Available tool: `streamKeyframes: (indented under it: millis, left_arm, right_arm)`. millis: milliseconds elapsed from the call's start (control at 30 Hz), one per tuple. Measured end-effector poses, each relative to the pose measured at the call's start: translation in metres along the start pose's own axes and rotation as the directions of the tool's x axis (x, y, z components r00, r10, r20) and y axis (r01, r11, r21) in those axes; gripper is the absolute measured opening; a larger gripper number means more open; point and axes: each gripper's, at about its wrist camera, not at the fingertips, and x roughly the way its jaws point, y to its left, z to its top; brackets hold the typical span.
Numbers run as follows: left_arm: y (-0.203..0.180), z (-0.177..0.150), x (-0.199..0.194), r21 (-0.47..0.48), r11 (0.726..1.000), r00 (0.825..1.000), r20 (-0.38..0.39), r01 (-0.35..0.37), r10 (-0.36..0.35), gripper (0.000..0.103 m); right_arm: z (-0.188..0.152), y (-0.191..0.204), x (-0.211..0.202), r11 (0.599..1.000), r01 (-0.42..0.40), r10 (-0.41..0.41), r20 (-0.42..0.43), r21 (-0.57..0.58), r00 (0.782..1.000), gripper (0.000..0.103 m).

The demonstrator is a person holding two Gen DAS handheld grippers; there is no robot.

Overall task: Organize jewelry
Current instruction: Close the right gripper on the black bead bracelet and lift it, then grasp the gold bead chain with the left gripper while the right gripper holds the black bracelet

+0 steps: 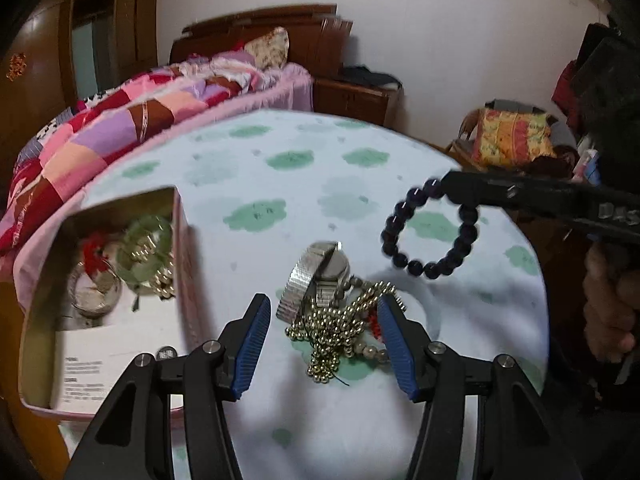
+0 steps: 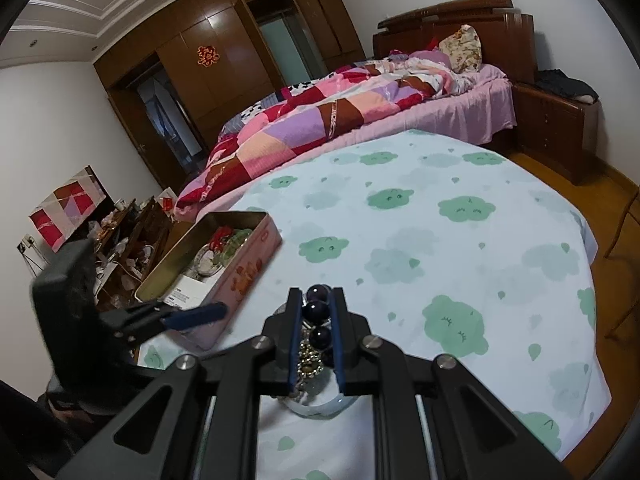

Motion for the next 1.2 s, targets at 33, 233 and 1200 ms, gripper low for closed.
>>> streamKeyframes:
  millis: [33,233,1200]
  left_arm:
    - [0.000,0.000,0.004,-0.005,1.000,1.000,-0.015,0.011,-0.011,0.056]
    - [-0.006,-0.004,0.020,0.001,0.999,0.995,-0.086,0.041,-0.041,0.017]
    - [0.057,0.049,-0.099,-0.047,0.995,0.975,0.199,-0.089,0.097,0.010]
  right_arm:
    - [0.000,0.000,0.000,1.000,0.000,0.000,0.000,-0.003,1.000,0.016]
    - [-0.004,0.003,0.001,1.000,-0.004,0.004,-0.007,-0.009,1.000,0.016]
    - [0.029,0.041,-0.009,0.994,-0.015,0.022,0.057,-0.108,0.998,0.016]
